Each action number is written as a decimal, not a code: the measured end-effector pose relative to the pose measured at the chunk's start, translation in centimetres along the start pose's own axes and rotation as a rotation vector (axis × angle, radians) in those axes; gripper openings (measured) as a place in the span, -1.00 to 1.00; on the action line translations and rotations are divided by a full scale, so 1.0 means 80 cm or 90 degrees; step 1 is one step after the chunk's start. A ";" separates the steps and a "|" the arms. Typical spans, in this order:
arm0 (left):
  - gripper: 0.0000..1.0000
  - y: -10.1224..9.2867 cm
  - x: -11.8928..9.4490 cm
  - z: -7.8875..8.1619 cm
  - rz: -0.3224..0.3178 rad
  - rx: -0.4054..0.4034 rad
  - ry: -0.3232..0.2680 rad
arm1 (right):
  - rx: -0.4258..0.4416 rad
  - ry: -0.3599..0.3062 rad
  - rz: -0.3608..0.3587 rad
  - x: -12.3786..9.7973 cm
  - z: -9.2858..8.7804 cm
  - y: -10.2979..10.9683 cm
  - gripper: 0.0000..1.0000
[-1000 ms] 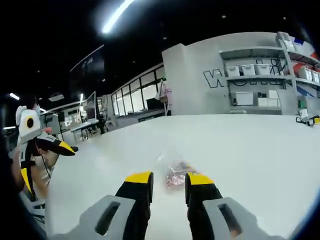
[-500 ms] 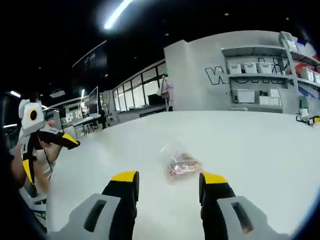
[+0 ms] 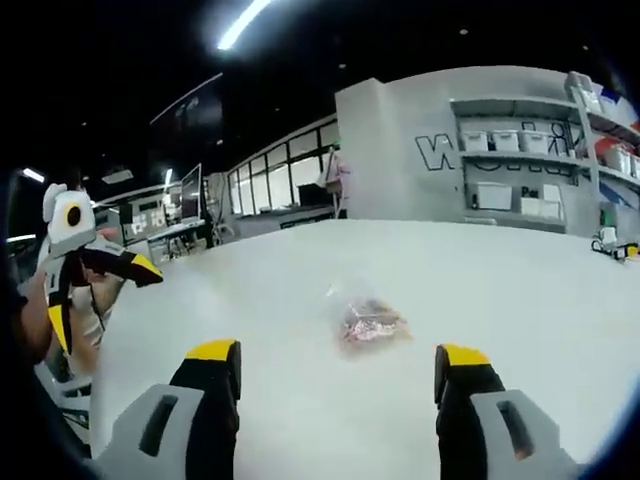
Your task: Open the resealable bag by pulling the two sides of the seal apart until the entire bag opening is separated and visibly accessible.
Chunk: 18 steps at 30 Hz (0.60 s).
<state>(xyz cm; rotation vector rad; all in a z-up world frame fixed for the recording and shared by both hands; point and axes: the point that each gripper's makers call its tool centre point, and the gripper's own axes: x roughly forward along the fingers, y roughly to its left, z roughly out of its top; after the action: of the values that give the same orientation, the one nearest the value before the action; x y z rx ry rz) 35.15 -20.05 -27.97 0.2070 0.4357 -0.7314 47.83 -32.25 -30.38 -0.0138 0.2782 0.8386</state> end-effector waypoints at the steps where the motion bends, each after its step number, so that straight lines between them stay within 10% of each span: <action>1: 0.88 0.000 0.000 0.000 0.000 0.000 0.000 | -0.003 0.002 -0.001 0.000 -0.001 0.000 0.77; 18: 0.88 0.004 -0.001 -0.001 0.003 -0.007 -0.005 | -0.046 0.011 -0.011 -0.017 -0.001 0.011 0.99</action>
<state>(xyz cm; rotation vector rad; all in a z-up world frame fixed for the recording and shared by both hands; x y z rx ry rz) 35.30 -19.77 -28.02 0.1947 0.4324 -0.7251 46.31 -32.64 -30.03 -0.0905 0.2642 0.8308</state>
